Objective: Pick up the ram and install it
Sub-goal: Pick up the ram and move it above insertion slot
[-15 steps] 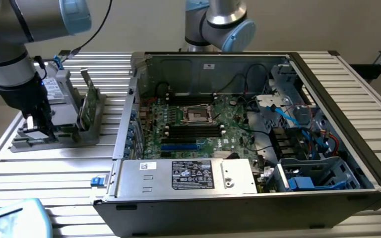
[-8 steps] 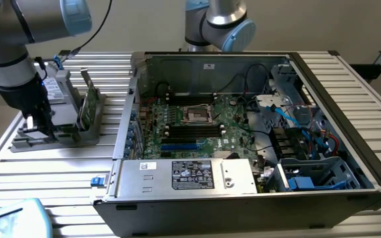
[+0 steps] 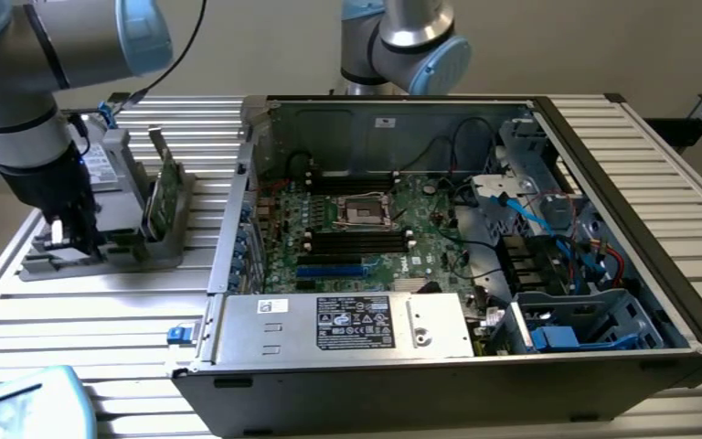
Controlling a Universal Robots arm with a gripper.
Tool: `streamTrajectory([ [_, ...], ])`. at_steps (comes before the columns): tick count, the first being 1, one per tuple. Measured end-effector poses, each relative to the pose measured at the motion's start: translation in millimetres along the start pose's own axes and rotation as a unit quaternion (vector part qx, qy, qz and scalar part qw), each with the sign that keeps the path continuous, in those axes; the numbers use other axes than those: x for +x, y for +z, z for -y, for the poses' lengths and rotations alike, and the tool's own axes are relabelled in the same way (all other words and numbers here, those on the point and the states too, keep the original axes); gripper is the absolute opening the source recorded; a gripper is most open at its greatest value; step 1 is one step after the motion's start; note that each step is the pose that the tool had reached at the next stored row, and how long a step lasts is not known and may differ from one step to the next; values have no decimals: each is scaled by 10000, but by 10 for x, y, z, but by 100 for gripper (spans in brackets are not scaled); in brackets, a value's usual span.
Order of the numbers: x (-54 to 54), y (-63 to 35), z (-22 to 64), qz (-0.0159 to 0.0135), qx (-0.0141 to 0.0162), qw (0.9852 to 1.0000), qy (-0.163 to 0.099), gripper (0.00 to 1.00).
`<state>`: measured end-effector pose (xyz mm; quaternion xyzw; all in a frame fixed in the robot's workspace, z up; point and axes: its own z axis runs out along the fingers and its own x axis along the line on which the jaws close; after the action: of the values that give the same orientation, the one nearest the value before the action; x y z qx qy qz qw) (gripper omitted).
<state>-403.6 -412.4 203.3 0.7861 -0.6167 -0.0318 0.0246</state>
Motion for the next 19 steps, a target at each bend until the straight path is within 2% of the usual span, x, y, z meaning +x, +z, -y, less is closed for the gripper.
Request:
streamTrajectory([
  [3,-1,45,4,11,-2,10000,41,37],
  [8,-3,58,-2,96,5,9999,130,37],
  [9,-4,59,-6,108,-2,9998,146,37],
  [11,-7,62,-18,115,-23,9998,161,37],
  [17,-21,68,-45,117,-28,9998,164,37],
  [19,-30,72,-60,120,-41,9998,165,37],
])
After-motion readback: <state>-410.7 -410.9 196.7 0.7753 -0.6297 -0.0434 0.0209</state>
